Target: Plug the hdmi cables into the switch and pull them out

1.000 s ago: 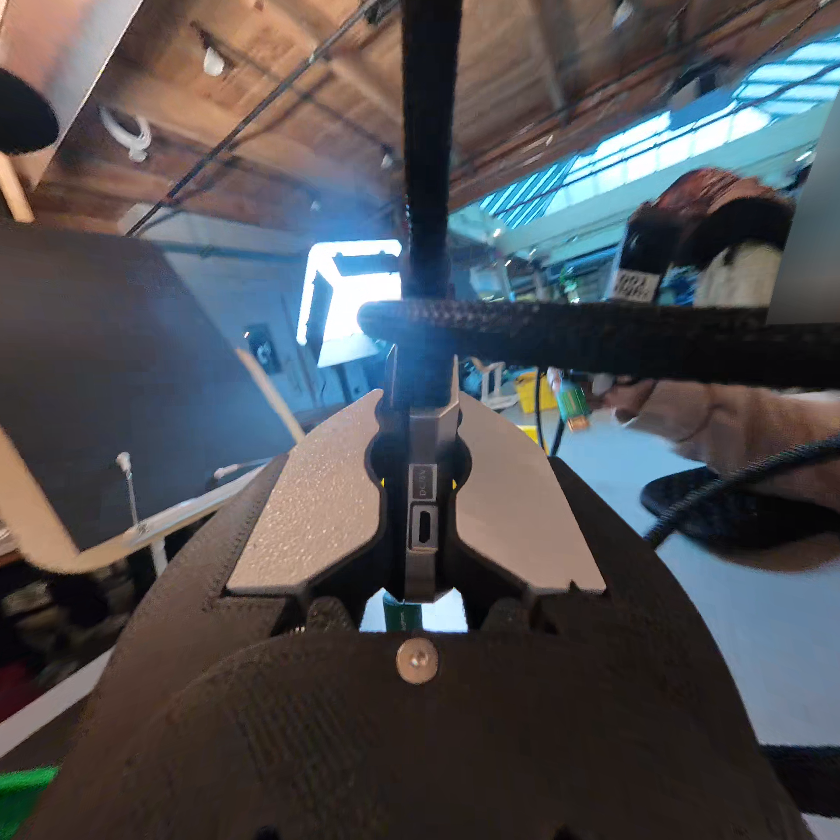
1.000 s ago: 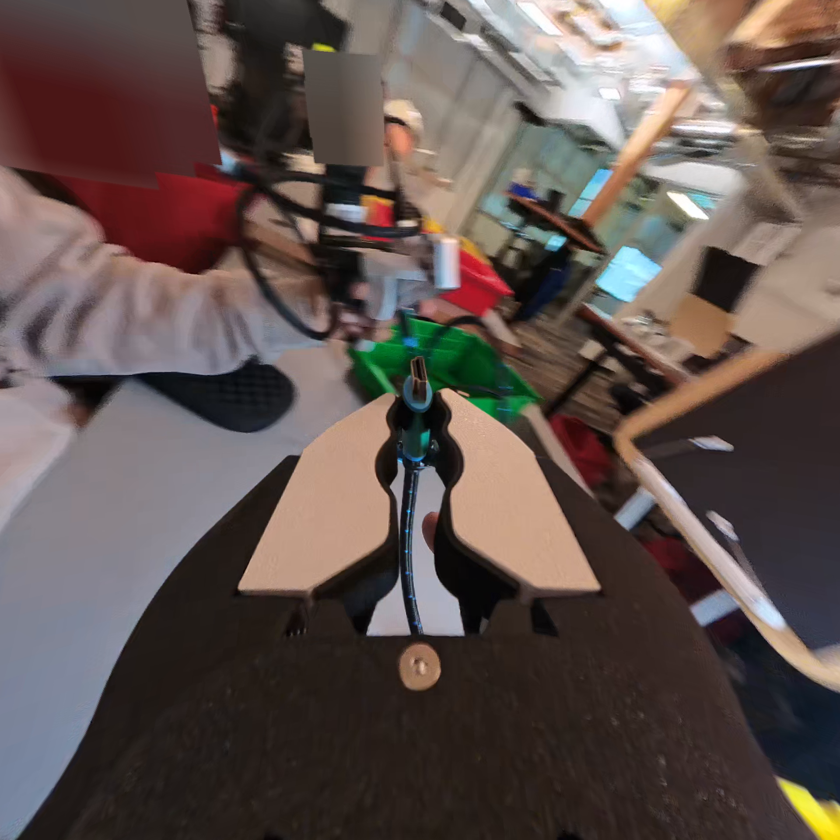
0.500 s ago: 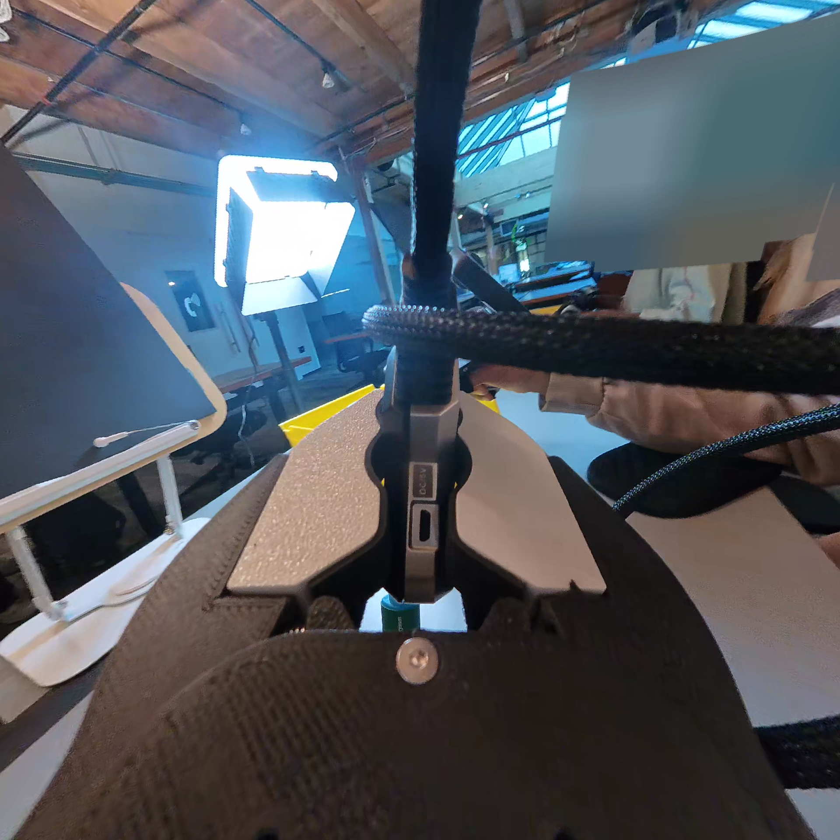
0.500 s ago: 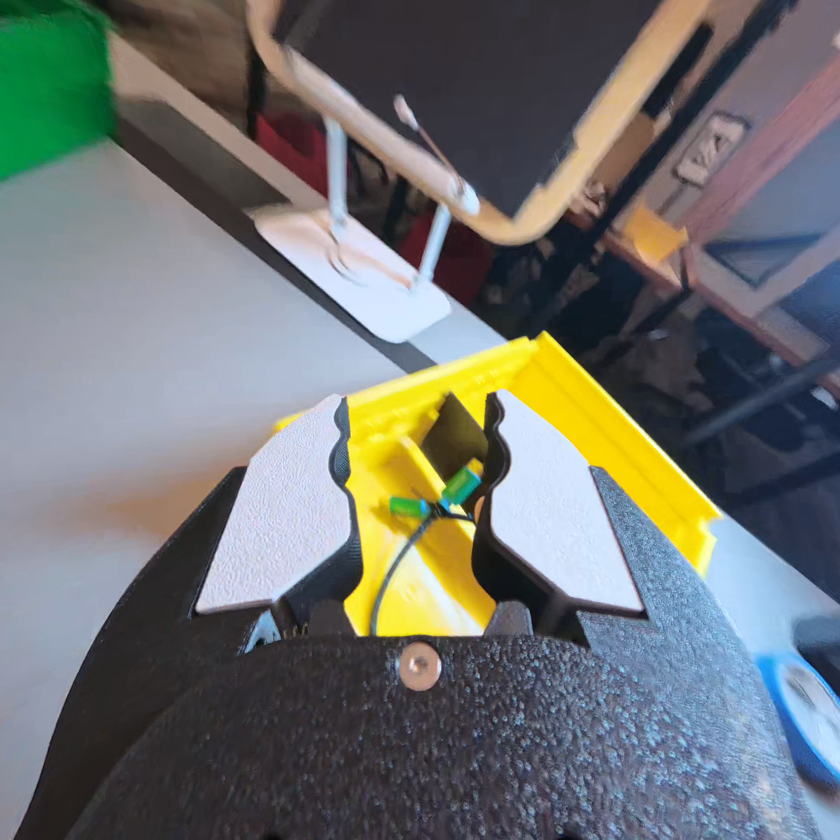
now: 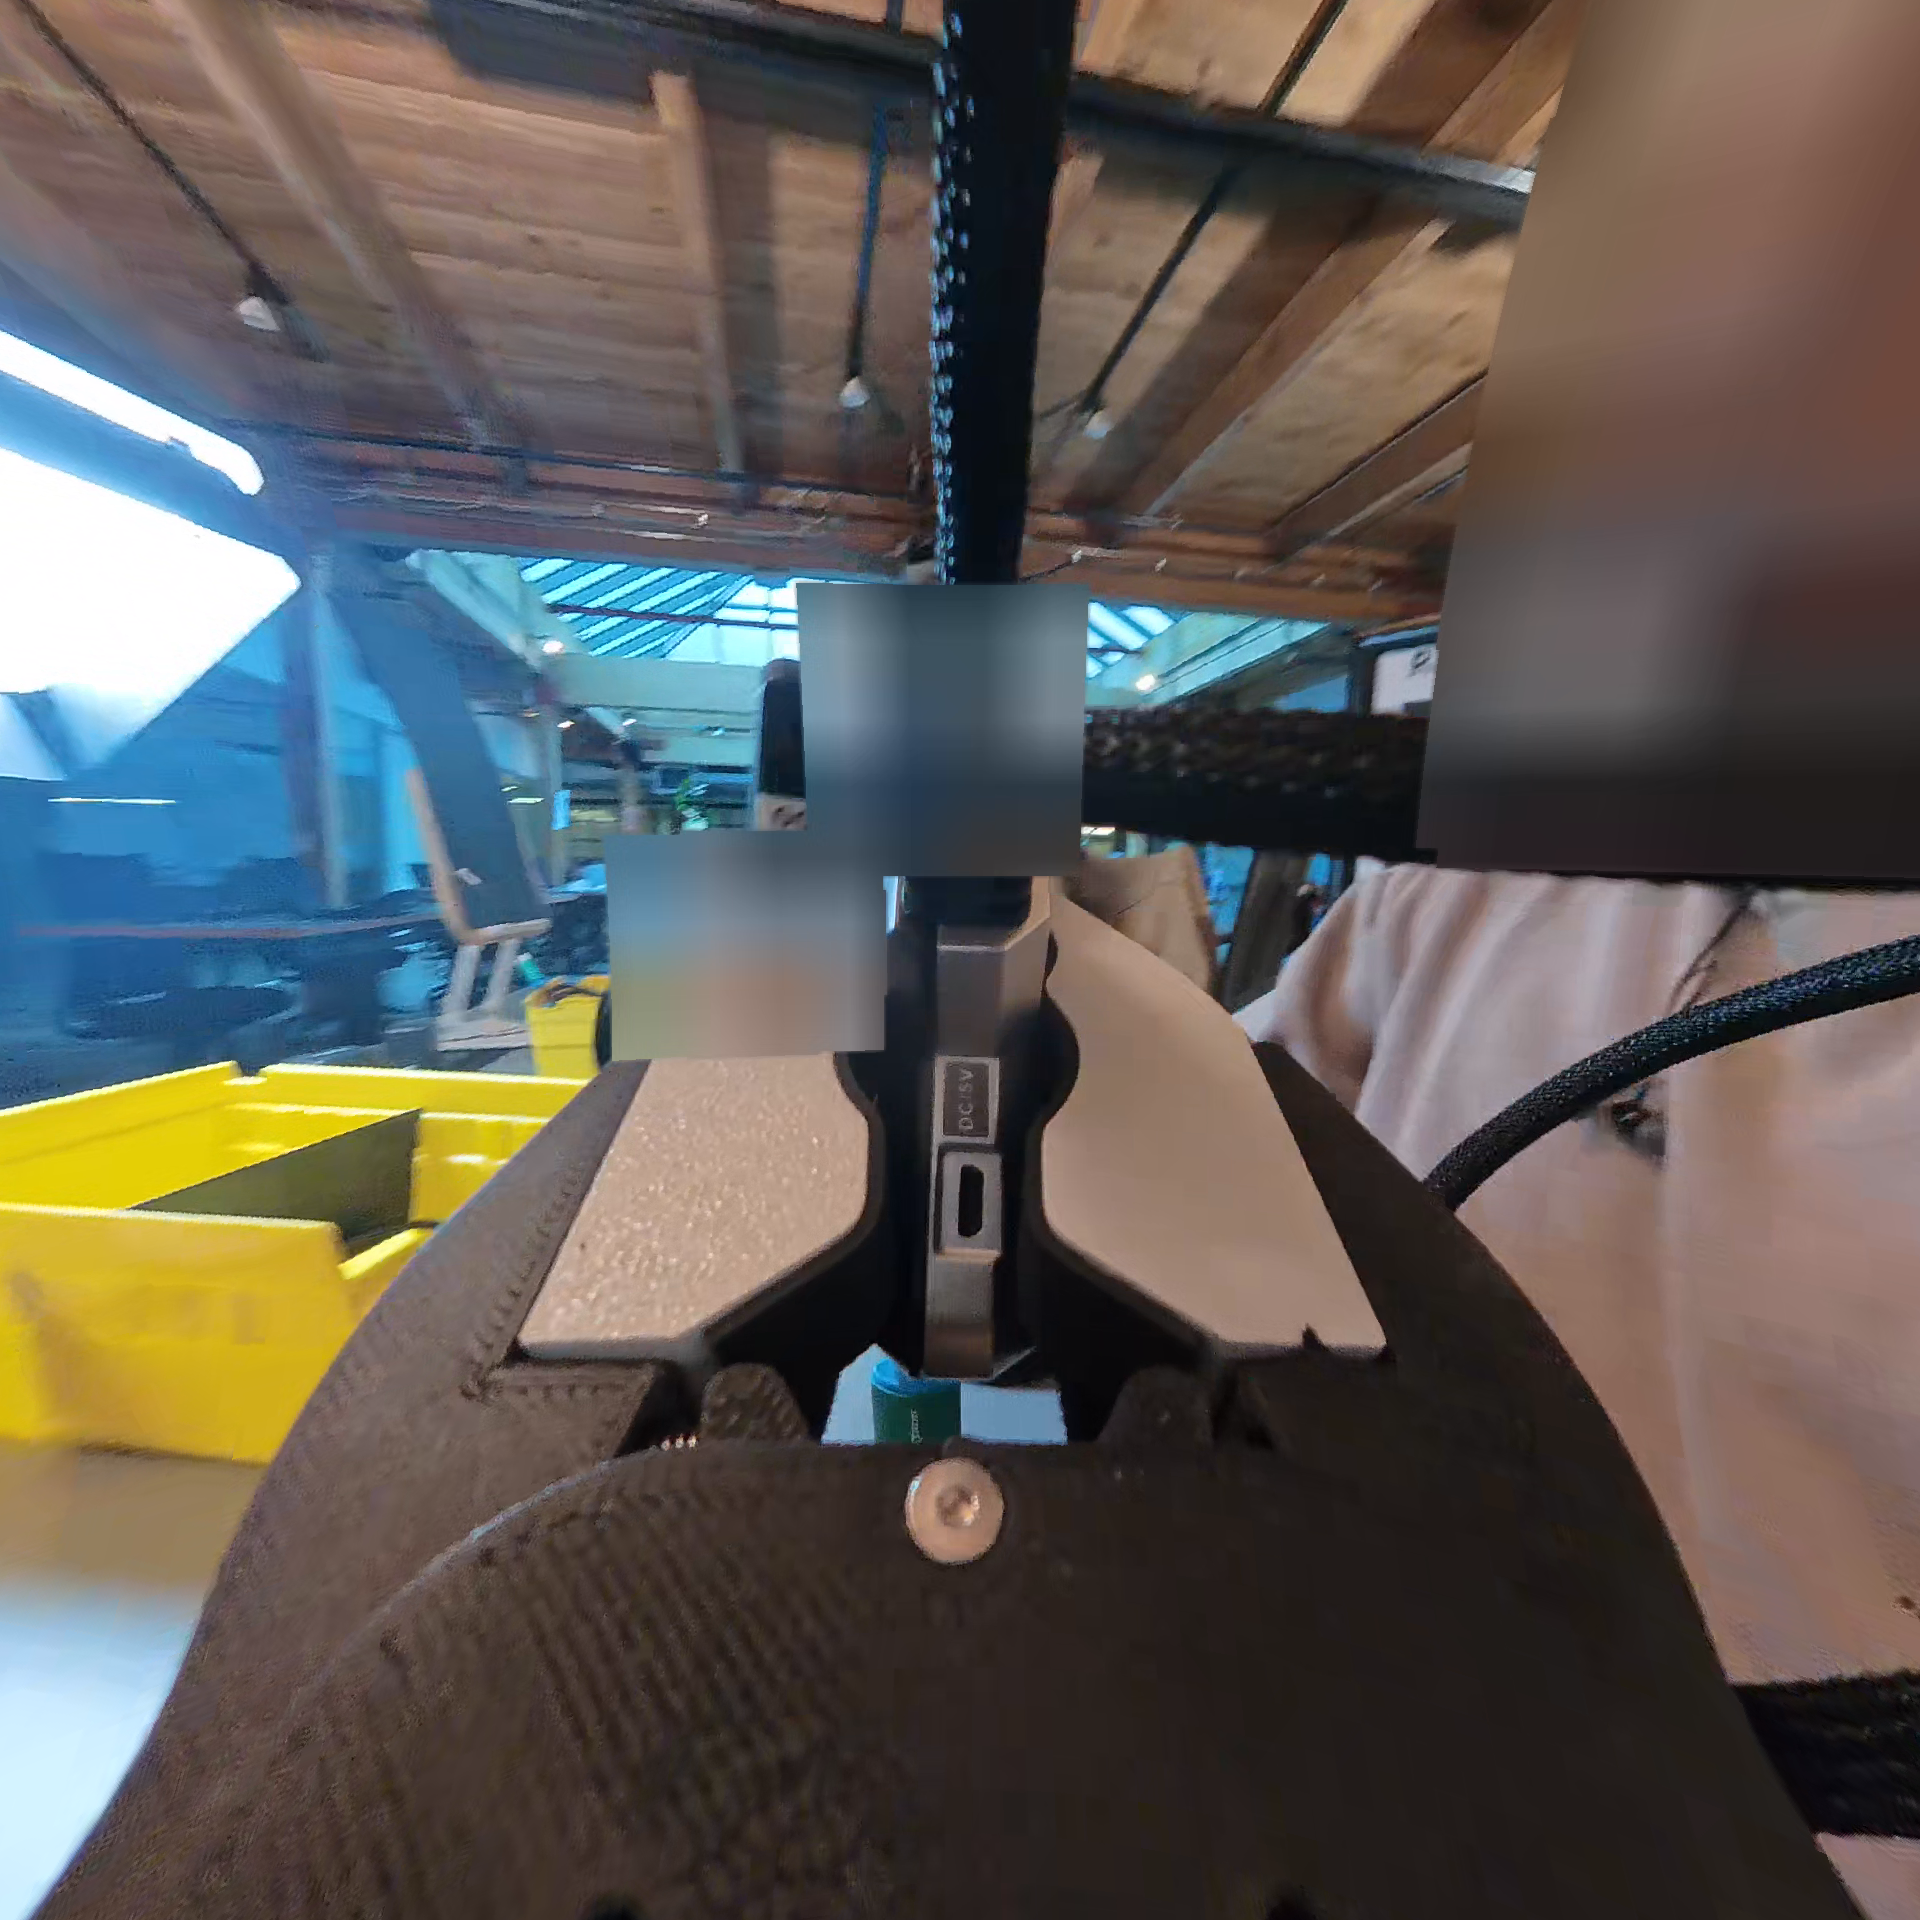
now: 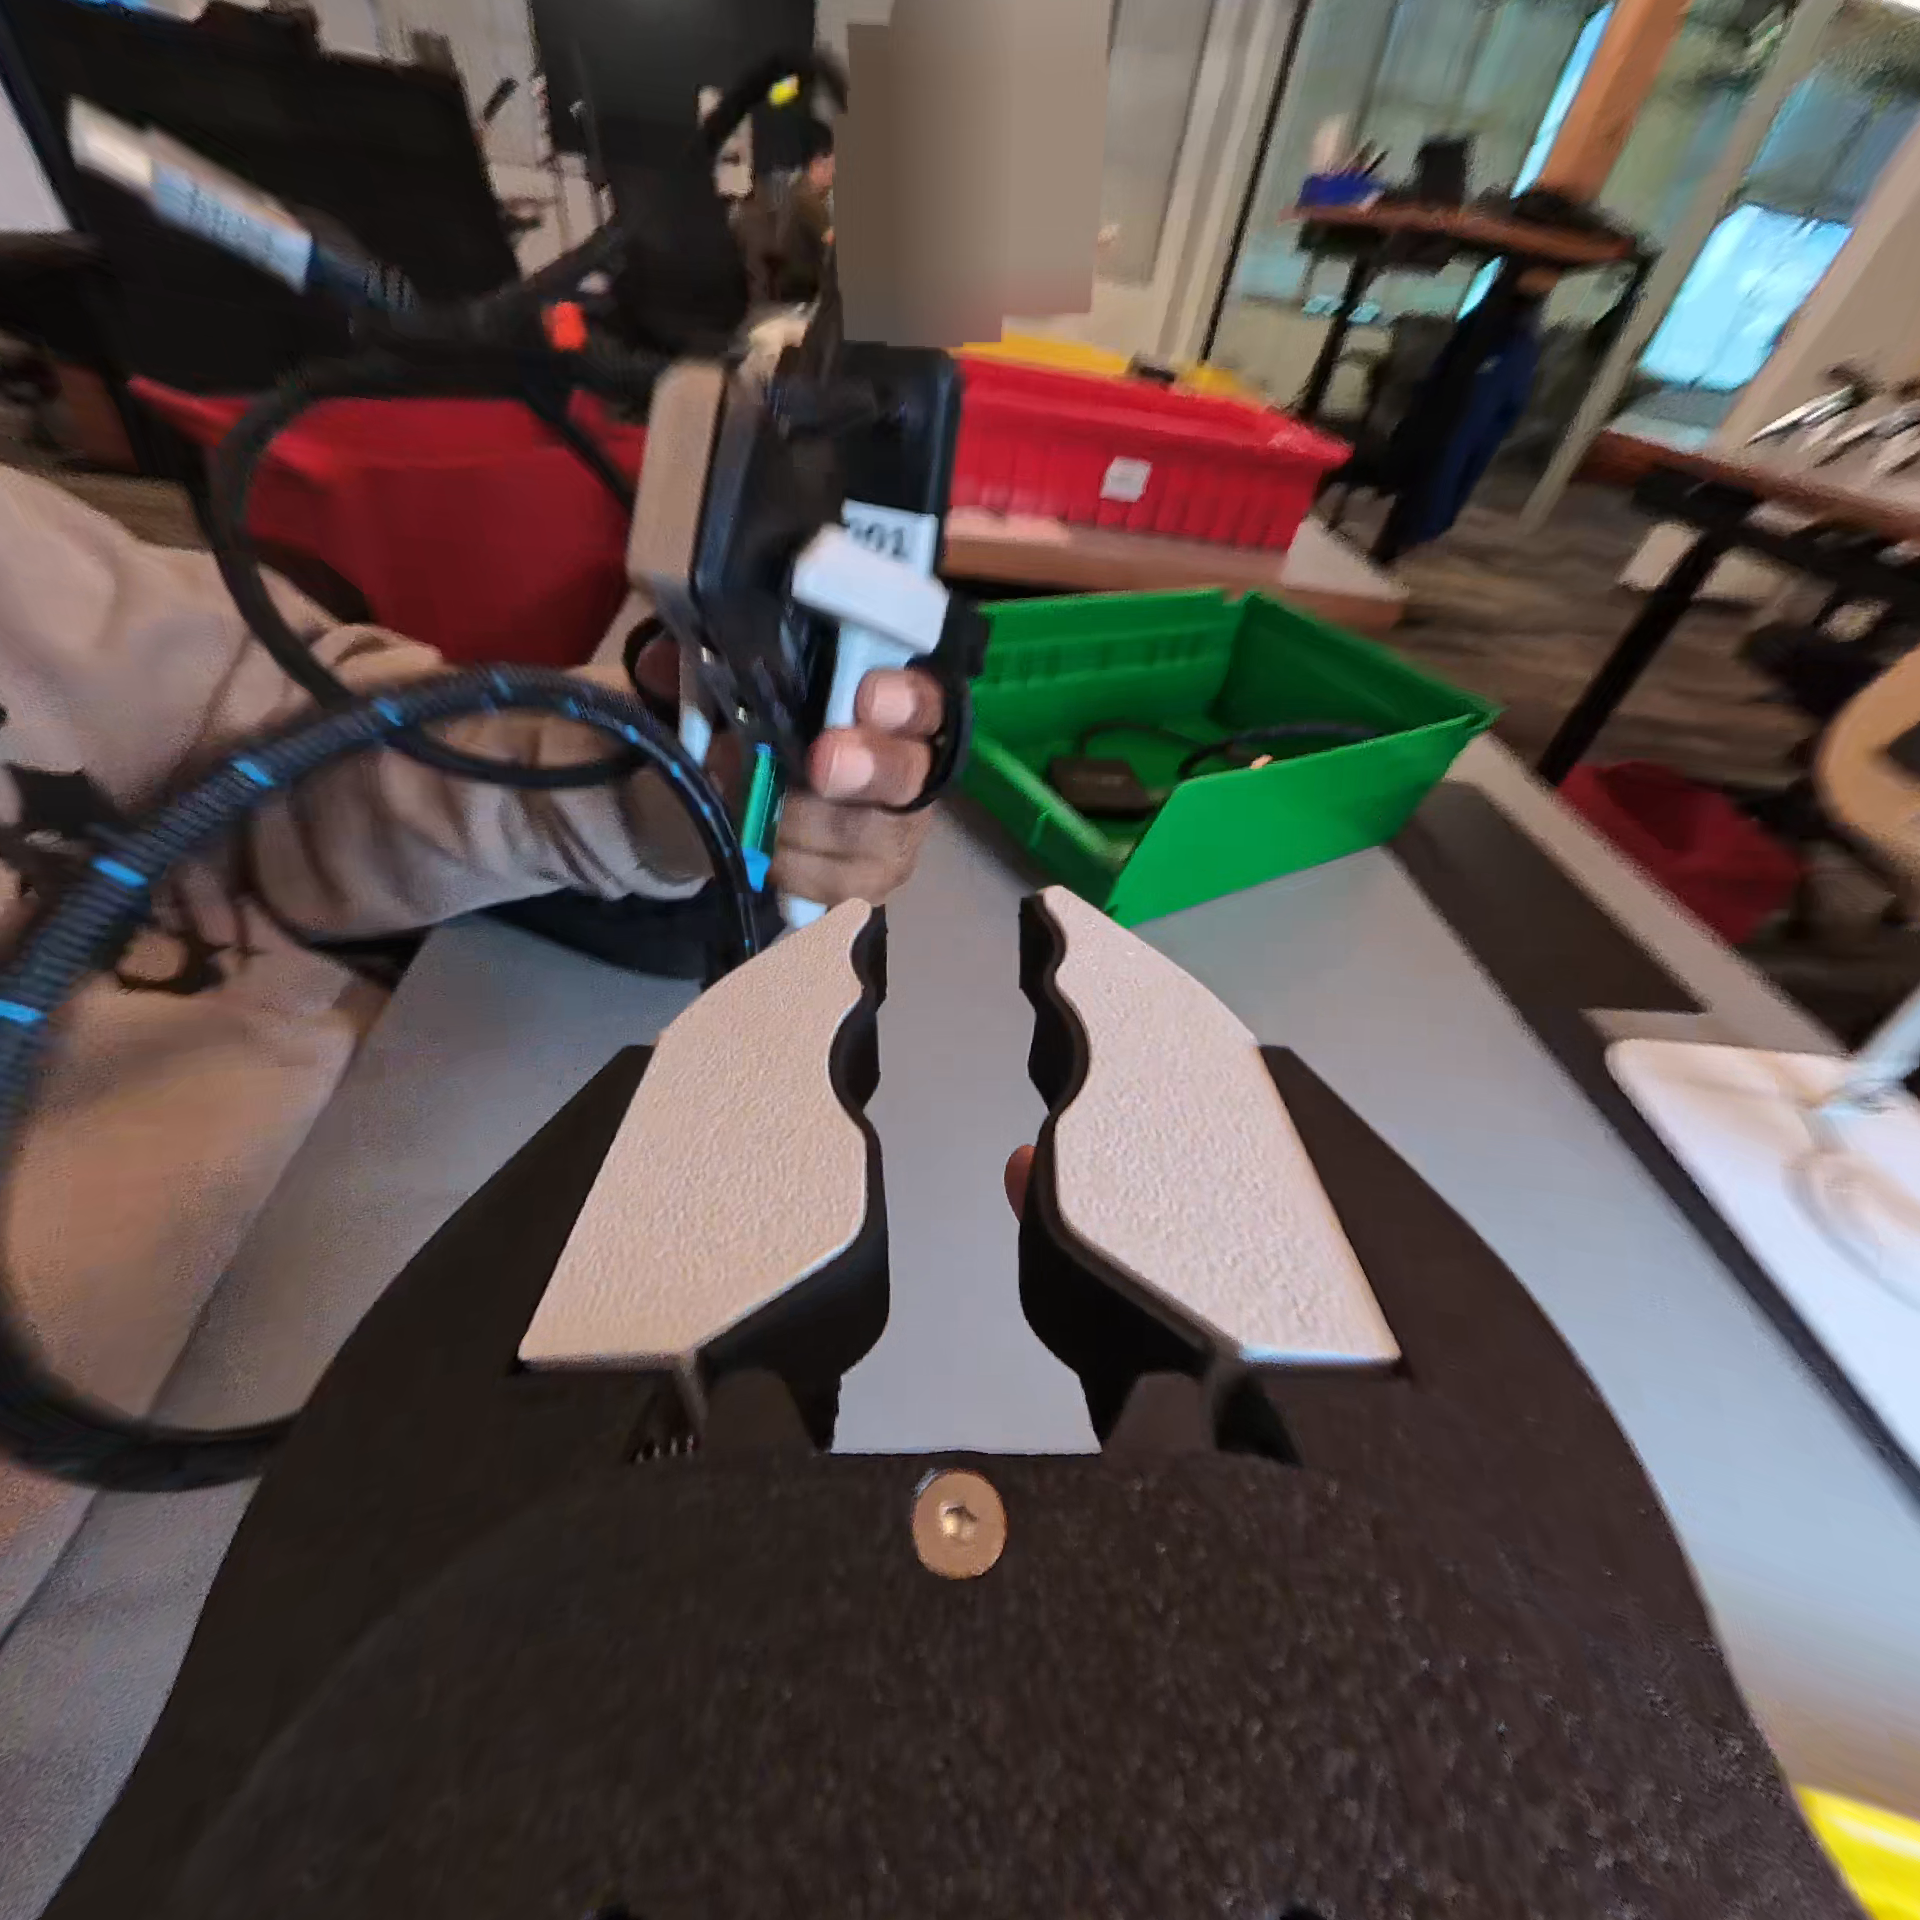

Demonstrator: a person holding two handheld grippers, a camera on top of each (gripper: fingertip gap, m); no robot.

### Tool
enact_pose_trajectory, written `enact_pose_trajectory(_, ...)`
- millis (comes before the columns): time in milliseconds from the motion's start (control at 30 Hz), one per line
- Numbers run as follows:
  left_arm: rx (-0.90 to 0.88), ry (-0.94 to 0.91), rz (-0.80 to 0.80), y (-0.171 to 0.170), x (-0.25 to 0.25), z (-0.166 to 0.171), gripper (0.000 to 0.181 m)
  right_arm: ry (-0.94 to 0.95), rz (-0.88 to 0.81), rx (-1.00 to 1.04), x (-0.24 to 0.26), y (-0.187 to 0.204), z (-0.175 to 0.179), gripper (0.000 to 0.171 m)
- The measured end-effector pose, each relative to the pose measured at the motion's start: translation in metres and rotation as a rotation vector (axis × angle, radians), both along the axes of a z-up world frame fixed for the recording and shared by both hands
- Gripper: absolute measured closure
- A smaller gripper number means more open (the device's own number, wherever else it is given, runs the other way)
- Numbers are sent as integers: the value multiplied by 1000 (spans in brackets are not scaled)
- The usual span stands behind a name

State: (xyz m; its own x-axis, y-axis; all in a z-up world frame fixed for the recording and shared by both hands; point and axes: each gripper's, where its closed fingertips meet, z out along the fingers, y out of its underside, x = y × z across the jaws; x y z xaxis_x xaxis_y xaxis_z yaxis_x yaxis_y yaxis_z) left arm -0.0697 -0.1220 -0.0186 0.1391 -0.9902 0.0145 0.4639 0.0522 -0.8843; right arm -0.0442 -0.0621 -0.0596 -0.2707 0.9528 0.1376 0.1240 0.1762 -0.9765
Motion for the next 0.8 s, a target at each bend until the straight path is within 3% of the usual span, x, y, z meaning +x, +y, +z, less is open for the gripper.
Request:
enact_pose_trajectory(133,-13,-51,-35,-1,2,2,158,-64,181,-66,-15,-40,-21,143)
enact_pose_trajectory(367,18,-7,45,4,-1,-1,157,-58,236,-142,-25,-68,-17,133)
enact_pose_trajectory(567,63,123,120,8,21,-16,158,-128,11,154,-44,-51,-49,149)
enact_pose_trajectory(800,170,254,189,0,31,-20,158,-94,-1,329,-44,-52,-46,160)
